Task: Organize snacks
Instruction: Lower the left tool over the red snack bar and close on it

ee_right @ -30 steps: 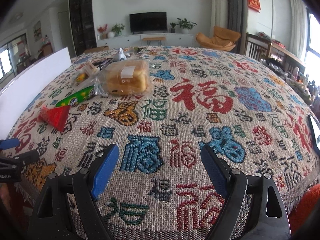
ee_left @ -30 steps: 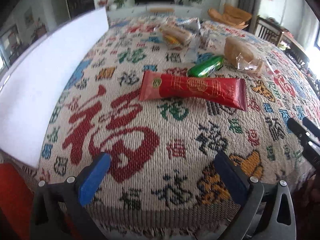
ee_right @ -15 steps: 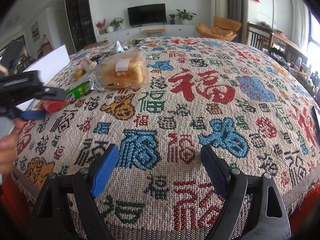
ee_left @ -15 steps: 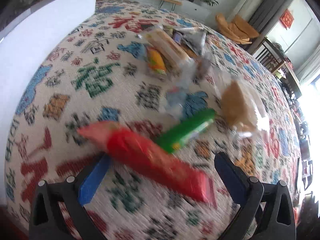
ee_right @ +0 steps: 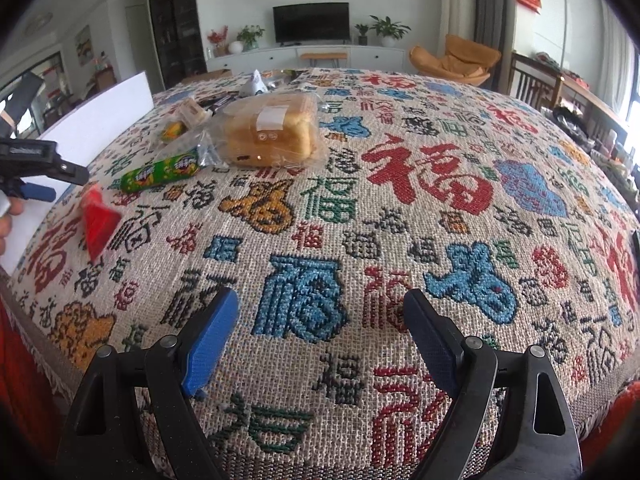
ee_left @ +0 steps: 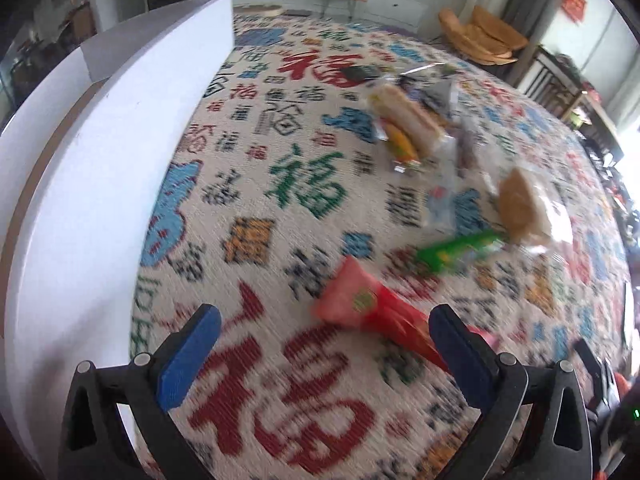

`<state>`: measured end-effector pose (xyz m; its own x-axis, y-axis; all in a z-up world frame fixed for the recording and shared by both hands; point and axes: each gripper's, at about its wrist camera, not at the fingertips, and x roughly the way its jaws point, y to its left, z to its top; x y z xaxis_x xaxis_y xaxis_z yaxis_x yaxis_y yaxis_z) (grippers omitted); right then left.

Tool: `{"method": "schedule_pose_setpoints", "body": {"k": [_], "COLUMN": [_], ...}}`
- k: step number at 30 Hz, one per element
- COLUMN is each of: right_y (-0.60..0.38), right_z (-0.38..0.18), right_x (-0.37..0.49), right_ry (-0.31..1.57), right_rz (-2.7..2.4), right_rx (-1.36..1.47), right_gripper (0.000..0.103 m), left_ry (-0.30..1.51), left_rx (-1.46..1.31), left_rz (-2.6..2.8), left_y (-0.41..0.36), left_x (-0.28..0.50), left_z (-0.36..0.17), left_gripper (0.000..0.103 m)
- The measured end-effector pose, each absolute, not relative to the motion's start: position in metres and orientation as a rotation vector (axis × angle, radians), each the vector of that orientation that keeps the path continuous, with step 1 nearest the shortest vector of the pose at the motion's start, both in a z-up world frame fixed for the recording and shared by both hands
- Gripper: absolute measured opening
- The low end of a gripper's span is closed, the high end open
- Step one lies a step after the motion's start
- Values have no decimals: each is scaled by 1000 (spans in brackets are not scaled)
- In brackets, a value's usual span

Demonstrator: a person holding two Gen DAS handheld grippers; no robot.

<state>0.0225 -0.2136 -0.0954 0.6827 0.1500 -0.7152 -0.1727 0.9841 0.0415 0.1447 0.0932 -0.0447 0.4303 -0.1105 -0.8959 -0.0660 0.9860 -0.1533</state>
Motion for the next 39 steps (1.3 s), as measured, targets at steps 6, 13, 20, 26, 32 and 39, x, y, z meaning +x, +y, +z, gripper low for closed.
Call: {"method": "schedule_pose_setpoints", "body": {"k": [6, 13, 20, 26, 32, 39], "right_y": [-210, -208, -211, -202, -205, -203], "right_z": [-97, -95, -95, -97, -99, -99], "right_x": [22, 15, 18, 19, 16, 15], "right_ry": [795, 791, 801, 786, 765, 762], "right_rz": [176, 196, 201, 208, 220, 205], "right_rx": [-45, -58, -32, -57, -42, -48], "right_gripper": [87, 86, 87, 87, 87, 88], "left_ry": [1129, 1204, 1226, 1217, 1083, 1155], "left_rx": [-295, -147, 35, 31, 390, 92], "left_rz": [-50, 7, 80, 29, -76, -106], "left_y": [50, 23, 82, 87, 34, 79], "left_x": [132, 151, 130, 126, 132, 136], "left_z": [-44, -77, -78, -80, -73, -79], "left_gripper": [103, 103, 103, 103, 103, 103]}}
